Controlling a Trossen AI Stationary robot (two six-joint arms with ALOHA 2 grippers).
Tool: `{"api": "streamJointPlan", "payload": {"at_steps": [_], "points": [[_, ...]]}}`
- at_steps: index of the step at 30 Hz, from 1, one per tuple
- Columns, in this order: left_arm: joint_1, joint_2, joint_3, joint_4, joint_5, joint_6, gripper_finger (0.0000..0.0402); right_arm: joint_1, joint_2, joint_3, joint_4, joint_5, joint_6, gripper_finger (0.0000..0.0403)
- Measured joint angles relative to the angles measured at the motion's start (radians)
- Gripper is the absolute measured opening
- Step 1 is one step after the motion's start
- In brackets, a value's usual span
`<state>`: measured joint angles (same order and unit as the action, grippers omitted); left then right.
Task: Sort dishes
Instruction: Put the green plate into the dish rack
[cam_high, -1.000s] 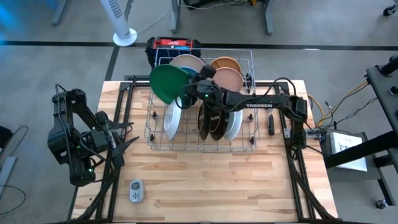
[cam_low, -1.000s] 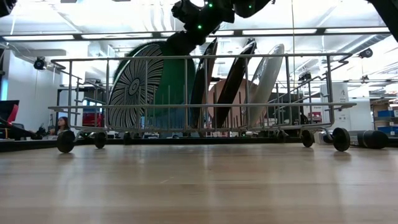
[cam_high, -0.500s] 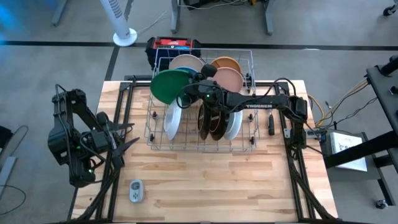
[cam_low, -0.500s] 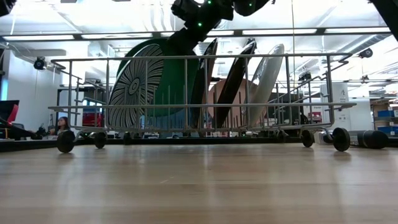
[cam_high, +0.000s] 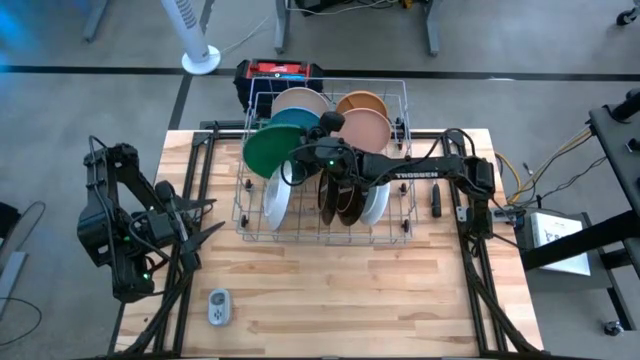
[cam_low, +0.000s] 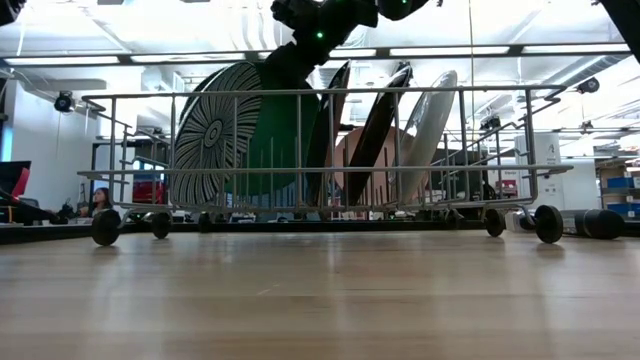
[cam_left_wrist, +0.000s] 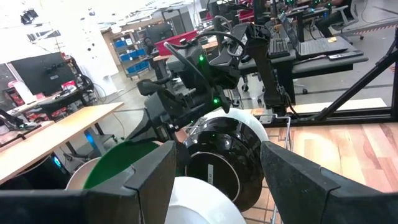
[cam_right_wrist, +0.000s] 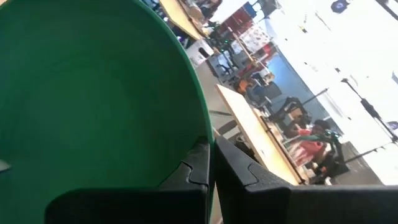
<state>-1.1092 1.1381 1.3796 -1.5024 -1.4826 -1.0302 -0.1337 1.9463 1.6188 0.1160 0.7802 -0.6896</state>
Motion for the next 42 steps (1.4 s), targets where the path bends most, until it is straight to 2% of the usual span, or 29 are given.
{"api": "streamJointPlan", "payload": {"at_steps": [7,16,32,42], "points": [[0.000,0.000,0.000,0.000,0.000,0.000,0.0223,0.003,-0.004,0.000,-0.017,-0.004,0.026,0.0008],[0.000,0.000,0.000,0.000,0.000,0.000,0.0223,0.003,-0.004,0.000,-0.012,-0.005,0.028,0.0046],[0.000,0.000,0.000,0.002,0.000,0.000,0.0223,0.006,-0.005,0.012,-0.015,0.001,0.020,0.0168],[0.000,0.000,-0.001,0.005,0.000,0.000,0.0223,0.019,-0.006,0.041,-0.038,0.006,0.008,0.0230]]}}
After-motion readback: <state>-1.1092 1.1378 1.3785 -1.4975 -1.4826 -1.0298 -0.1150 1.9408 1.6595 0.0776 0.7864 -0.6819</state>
